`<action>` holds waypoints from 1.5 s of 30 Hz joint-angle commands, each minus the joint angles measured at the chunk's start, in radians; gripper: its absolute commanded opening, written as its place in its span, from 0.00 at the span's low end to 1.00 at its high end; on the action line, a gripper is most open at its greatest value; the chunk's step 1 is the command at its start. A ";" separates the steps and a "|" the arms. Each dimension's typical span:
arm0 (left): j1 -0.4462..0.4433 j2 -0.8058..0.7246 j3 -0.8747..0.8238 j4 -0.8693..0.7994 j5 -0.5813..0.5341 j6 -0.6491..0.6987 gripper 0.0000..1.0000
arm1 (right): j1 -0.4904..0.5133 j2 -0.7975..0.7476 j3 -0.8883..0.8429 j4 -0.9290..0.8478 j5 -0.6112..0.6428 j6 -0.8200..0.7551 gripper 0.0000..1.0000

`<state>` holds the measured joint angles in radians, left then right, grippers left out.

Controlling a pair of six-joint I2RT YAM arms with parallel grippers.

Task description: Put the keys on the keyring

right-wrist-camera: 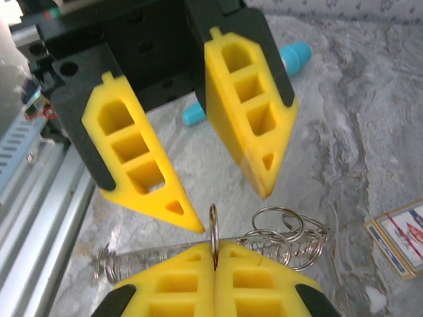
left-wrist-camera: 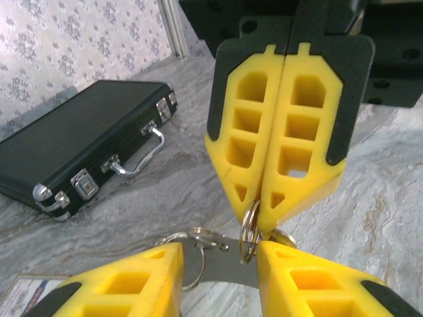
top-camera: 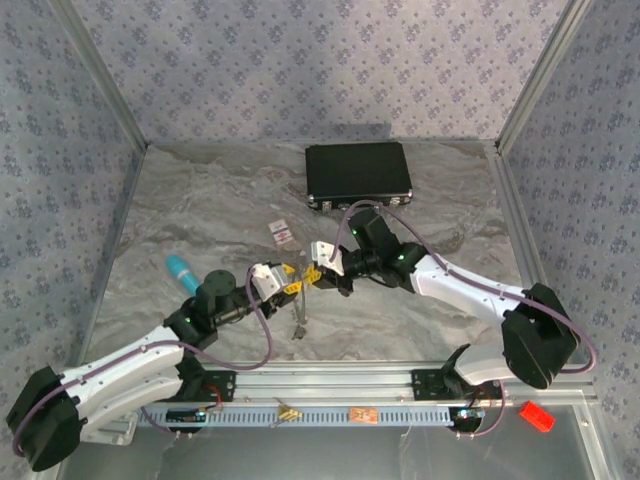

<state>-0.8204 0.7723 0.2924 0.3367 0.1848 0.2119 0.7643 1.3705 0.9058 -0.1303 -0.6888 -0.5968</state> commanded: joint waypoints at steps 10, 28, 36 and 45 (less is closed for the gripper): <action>-0.002 0.021 0.075 -0.077 0.058 0.053 0.29 | 0.061 0.017 0.178 -0.304 0.198 -0.188 0.00; 0.000 0.033 0.074 -0.020 0.107 0.041 0.04 | 0.121 0.044 0.233 -0.320 0.202 -0.201 0.00; -0.001 0.018 0.038 0.059 0.125 0.018 0.00 | -0.012 -0.048 0.074 -0.124 -0.009 -0.039 0.28; 0.001 0.034 0.002 0.153 0.151 -0.009 0.00 | -0.034 -0.035 0.021 -0.042 -0.104 0.016 0.31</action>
<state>-0.8204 0.8074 0.2993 0.3851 0.3027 0.2260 0.7277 1.3315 0.9298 -0.2195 -0.7238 -0.6182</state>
